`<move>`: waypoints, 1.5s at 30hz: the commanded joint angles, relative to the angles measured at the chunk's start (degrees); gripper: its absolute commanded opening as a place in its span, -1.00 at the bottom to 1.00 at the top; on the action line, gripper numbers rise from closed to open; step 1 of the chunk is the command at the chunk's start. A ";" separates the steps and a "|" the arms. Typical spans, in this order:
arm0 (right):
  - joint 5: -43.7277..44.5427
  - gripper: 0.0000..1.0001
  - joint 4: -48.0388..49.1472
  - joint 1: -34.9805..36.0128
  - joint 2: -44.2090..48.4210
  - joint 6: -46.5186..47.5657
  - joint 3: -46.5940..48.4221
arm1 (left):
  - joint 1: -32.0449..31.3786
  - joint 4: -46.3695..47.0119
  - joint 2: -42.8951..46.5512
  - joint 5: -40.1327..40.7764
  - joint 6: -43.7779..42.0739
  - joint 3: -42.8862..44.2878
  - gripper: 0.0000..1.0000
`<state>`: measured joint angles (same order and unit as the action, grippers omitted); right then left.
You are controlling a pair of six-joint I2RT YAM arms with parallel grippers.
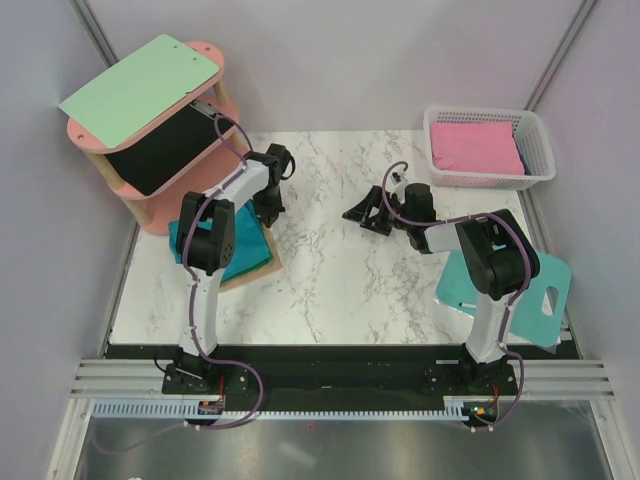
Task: Fold and stack the t-shirts
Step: Put the neatly folded tshirt into the corner of the board with the left arm
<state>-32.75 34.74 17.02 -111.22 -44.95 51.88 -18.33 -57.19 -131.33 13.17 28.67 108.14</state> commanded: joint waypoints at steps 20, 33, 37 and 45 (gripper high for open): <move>-2.23 0.96 4.02 0.04 -0.32 -1.55 0.07 | 7.68 -7.76 14.95 16.89 6.13 -33.33 -0.96; -1.44 0.96 2.18 0.12 1.35 0.56 -0.37 | 7.62 -5.65 20.84 17.42 4.47 -31.41 -0.93; 1.11 0.96 -1.85 0.12 2.93 3.72 -0.02 | 3.31 -3.55 26.02 18.20 3.24 -30.01 0.02; 9.01 0.96 -11.97 0.12 6.62 11.89 3.05 | -7.58 7.34 29.81 19.53 -1.68 -27.54 0.86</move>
<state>-28.77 27.59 17.04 -108.92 -38.98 52.10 -21.93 -58.41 -103.48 31.46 30.50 78.83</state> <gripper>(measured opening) 0.982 0.916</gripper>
